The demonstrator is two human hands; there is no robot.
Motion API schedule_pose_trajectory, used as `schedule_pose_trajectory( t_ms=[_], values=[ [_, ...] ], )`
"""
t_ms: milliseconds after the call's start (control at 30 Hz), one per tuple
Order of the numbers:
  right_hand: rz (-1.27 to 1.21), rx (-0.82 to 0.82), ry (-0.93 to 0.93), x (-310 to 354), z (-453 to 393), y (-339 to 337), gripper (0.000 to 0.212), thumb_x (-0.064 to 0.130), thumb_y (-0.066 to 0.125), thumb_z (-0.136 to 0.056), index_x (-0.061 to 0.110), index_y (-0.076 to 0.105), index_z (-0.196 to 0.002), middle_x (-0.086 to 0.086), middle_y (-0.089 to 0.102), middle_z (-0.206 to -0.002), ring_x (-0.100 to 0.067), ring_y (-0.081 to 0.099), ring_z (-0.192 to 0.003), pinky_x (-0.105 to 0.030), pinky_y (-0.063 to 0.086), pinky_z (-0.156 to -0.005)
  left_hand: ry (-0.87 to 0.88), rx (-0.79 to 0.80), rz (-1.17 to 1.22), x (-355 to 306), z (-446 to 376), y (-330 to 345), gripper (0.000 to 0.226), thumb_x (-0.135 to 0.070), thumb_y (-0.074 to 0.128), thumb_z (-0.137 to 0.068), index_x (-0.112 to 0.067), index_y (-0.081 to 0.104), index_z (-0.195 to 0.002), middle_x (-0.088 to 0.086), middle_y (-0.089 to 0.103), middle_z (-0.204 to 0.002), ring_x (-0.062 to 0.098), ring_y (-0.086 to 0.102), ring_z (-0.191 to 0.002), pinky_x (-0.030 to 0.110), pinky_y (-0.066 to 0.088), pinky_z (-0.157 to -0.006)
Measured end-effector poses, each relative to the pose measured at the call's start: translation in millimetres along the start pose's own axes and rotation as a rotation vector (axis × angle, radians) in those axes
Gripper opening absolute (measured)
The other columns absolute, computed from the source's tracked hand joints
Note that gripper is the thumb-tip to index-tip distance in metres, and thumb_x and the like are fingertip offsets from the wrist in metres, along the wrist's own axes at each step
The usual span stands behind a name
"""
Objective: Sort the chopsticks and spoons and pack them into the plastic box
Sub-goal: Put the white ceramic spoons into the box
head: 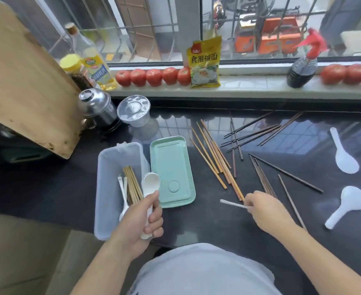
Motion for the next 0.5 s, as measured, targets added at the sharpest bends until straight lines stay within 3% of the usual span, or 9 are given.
schedule_pose_trajectory(
  t_ms=[100, 167, 233, 300, 367, 433, 500],
  values=[
    [-0.453, -0.118, 0.021, 53, 14, -22, 0.017, 0.021, 0.061, -0.100, 0.034, 0.067, -0.090, 0.012, 0.062, -0.077, -0.006, 0.053, -0.066, -0.020, 0.037, -0.054, 0.109, -0.052, 0.054, -36, 4, -47, 0.029, -0.021, 0.049, -0.102, -0.016, 0.041, -0.074, 0.002, 0.025, -0.058, 0.010, 0.019, -0.037, 0.025, 0.022, -0.039],
    [-0.618, -0.175, -0.029, 110, 21, -37, 0.020, 0.018, 0.059, -0.100, 0.036, 0.068, -0.100, 0.010, 0.063, -0.077, -0.007, 0.053, -0.062, -0.015, 0.037, -0.050, 0.174, -0.118, 0.090, -59, 2, -86, 0.028, -0.018, 0.049, -0.102, -0.016, 0.040, -0.075, 0.002, 0.026, -0.059, 0.011, 0.020, -0.037, 0.026, 0.025, -0.039],
    [-0.699, -0.167, -0.119, 179, 24, -47, 0.024, 0.016, 0.054, -0.101, 0.037, 0.064, -0.105, 0.004, 0.061, -0.074, -0.013, 0.050, -0.059, -0.018, 0.036, -0.047, 0.213, -0.171, 0.096, -76, -1, -122, 0.027, -0.018, 0.051, -0.102, -0.018, 0.039, -0.077, 0.002, 0.027, -0.059, 0.011, 0.021, -0.038, 0.027, 0.025, -0.042],
    [-0.723, -0.152, -0.169, 248, 25, -41, 0.025, 0.013, 0.044, -0.101, 0.033, 0.060, -0.096, -0.001, 0.054, -0.067, -0.016, 0.045, -0.057, -0.029, 0.036, -0.050, 0.213, -0.193, 0.098, -86, -3, -157, 0.025, -0.018, 0.052, -0.102, -0.018, 0.039, -0.080, 0.001, 0.028, -0.058, 0.011, 0.021, -0.038, 0.028, 0.023, -0.044],
    [-0.598, -0.139, -0.195, 306, 20, -21, 0.021, 0.014, 0.038, -0.095, 0.027, 0.053, -0.089, 0.000, 0.053, -0.070, -0.023, 0.050, -0.066, -0.036, 0.038, -0.059, 0.194, -0.187, 0.100, -91, -2, -181, 0.023, -0.018, 0.052, -0.102, -0.018, 0.039, -0.083, 0.001, 0.029, -0.058, 0.011, 0.021, -0.039, 0.028, 0.022, -0.044],
    [-0.437, -0.067, -0.176, 352, 4, 12, 0.022, 0.010, 0.039, -0.088, 0.024, 0.055, -0.092, -0.001, 0.058, -0.086, -0.028, 0.051, -0.079, -0.039, 0.038, -0.069, 0.170, -0.171, 0.082, -92, -2, -204, 0.024, -0.017, 0.051, -0.102, -0.017, 0.038, -0.082, 0.001, 0.029, -0.058, 0.011, 0.021, -0.040, 0.027, 0.023, -0.044],
    [-0.421, 0.018, -0.032, 372, -19, 41, 0.026, 0.003, 0.040, -0.090, 0.019, 0.057, -0.103, -0.005, 0.062, -0.104, -0.026, 0.050, -0.086, -0.034, 0.037, -0.071, 0.144, -0.150, 0.055, -92, -2, -222, 0.024, -0.016, 0.050, -0.103, -0.016, 0.038, -0.081, 0.002, 0.029, -0.058, 0.011, 0.021, -0.039, 0.026, 0.025, -0.043]
  ],
)
Point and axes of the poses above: each hand's wrist, its own z-axis away from the middle knuckle, its own y-axis out of the palm, x = y × z, the point moved 5 cm from there along -z, towards the middle knuckle
